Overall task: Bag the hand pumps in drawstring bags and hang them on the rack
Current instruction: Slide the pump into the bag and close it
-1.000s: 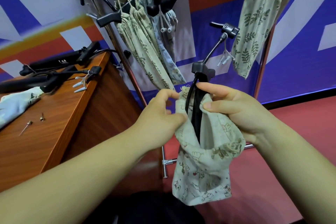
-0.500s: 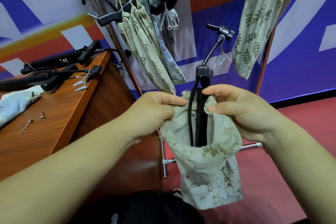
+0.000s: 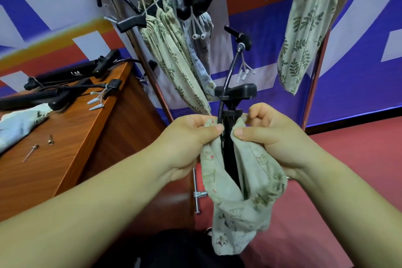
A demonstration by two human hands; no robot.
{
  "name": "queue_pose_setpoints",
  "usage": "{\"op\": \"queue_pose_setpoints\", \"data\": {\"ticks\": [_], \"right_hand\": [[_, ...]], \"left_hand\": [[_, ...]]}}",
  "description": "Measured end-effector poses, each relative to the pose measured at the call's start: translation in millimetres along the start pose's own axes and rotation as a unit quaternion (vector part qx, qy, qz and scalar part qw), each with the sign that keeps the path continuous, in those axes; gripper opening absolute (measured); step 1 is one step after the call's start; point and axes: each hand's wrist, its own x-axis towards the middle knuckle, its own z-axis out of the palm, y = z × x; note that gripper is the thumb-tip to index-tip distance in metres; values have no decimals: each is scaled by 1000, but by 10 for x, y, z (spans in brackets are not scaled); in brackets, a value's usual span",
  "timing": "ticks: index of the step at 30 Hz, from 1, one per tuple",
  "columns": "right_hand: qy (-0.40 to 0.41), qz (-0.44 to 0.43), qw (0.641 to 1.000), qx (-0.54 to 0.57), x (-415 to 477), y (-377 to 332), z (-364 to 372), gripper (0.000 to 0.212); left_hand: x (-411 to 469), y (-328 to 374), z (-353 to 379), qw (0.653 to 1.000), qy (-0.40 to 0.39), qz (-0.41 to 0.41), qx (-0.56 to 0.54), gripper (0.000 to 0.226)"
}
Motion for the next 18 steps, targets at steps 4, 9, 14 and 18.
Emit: {"op": "queue_pose_setpoints", "data": {"ticks": [4, 9, 14, 18], "right_hand": [[-2, -34, 998, -50, -11, -25, 42, 33], [27, -71, 986, -148, -38, -81, 81, 43], [102, -113, 972, -179, -10, -25, 66, 31], [113, -122, 971, -173, -5, 6, 89, 22]], "left_hand": [[-3, 33, -3, 999, 18, 10, -38, 30], [-26, 38, 25, 998, 35, 45, -28, 21], [0, 54, 18, 994, 73, 61, -48, 16], [-1, 71, 35, 993, 80, 71, -53, 20]]}}
